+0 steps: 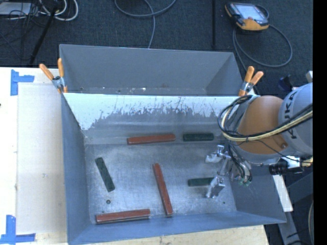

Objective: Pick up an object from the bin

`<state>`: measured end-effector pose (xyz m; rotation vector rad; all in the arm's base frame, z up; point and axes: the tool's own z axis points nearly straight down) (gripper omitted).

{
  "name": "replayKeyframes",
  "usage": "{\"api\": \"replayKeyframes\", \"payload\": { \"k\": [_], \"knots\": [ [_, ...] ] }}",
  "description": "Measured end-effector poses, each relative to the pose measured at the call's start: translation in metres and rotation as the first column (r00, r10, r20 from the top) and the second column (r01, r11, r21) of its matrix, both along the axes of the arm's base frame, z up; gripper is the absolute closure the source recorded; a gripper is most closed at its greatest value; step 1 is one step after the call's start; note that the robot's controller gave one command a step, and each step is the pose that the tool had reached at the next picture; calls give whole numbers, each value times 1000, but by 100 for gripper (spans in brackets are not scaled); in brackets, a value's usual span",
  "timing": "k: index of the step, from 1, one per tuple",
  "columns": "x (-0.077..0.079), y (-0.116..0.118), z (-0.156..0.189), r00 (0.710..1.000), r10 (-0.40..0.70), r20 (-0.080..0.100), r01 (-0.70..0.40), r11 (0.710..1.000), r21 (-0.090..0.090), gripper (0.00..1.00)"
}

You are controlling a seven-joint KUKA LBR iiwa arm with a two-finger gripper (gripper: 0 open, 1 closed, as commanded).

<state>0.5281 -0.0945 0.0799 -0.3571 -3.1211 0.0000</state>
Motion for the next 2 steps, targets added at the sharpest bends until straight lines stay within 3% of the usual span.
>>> {"api": "replayKeyframes", "payload": {
  "k": [1, 2],
  "knots": [
    [4, -9, -4, 983, -184, 15, 184, 983, 5, 100],
    [4, -9, -4, 983, -184, 15, 184, 983, 5, 100]
  ]
}}
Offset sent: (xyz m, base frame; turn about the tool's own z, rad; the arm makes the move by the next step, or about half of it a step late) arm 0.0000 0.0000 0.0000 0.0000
